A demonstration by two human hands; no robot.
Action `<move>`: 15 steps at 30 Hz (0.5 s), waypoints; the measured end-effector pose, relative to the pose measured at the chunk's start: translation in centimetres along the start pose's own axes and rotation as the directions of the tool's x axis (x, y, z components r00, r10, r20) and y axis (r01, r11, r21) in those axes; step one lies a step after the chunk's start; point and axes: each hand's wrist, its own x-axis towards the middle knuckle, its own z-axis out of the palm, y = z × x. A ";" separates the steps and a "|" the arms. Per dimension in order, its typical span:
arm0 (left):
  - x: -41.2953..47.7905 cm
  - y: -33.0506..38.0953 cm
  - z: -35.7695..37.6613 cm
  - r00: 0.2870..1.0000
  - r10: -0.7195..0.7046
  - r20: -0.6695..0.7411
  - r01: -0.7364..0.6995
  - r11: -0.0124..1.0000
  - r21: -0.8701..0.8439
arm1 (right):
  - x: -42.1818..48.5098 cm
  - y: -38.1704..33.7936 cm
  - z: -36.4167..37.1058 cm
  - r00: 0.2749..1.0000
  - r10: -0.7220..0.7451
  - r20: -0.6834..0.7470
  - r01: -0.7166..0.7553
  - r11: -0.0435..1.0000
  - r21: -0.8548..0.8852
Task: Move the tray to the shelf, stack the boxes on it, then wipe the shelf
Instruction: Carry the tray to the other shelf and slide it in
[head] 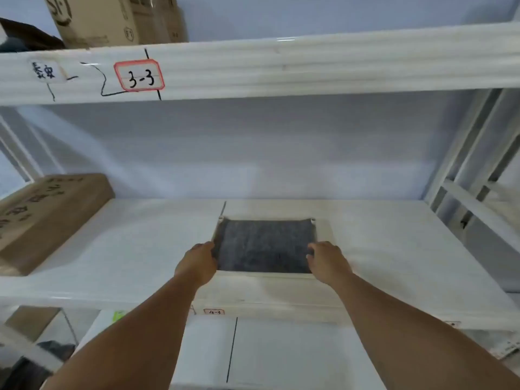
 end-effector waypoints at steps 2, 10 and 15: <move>0.9 0.1 0.5 0.999 -0.014 -0.031 0.014 1.000 -0.002 | 0.6 0.6 0.3 0.999 0.022 0.027 -0.022 1.000 -0.008; 3.2 -0.7 1.9 0.996 -0.036 -0.078 0.046 0.992 0.120 | 2.1 1.3 2.2 0.995 0.074 0.069 -0.073 0.997 -0.012; 4.4 -1.8 2.2 0.999 -0.006 -0.032 0.010 0.988 0.151 | 1.9 0.6 2.7 0.988 0.151 0.020 -0.152 0.988 0.039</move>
